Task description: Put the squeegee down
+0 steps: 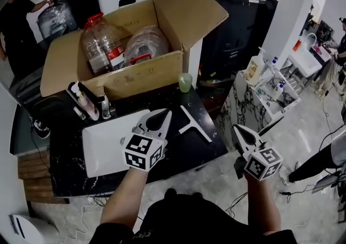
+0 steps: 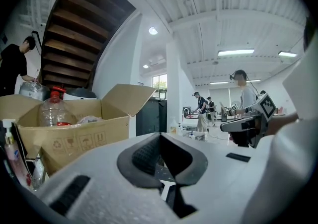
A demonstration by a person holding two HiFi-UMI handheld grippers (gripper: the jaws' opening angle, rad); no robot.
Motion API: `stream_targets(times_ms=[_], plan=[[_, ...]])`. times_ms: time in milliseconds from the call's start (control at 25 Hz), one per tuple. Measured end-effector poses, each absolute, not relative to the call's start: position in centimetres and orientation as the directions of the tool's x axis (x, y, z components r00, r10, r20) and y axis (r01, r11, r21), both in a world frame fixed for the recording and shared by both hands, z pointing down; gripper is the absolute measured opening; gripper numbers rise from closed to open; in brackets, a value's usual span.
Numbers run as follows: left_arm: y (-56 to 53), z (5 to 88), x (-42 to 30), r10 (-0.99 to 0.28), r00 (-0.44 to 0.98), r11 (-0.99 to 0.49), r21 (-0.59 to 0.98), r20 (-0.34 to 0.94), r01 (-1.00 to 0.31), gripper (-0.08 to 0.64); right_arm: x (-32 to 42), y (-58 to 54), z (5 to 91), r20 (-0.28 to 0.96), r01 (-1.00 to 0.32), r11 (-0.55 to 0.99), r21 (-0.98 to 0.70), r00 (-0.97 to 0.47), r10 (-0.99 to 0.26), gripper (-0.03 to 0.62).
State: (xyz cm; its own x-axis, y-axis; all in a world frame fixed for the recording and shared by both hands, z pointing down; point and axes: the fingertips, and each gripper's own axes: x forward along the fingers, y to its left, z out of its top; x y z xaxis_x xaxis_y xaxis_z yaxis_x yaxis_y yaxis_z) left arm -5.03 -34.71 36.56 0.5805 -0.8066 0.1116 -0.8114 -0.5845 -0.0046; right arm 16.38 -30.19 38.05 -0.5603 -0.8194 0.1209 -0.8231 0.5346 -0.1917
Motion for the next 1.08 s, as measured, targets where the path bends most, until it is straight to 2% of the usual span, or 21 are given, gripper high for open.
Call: stream_targets(times_ms=[240,1080], plan=[[-34.3,36.2,-4.7,-0.798,0.592,-0.598,-0.022,0.113,-0.801,0.009,15.4,-29.3,37.4,0.133,-0.815,0.574,-0.079,-0.58,-0.804,0.003],[-34.0,37.8,-3.7,-0.781,0.603,-0.614,-0.028,0.162,-0.789,0.009,16.4,-27.9,38.0,0.132,-0.808,0.58,-0.107,-0.589,-0.797,0.002]])
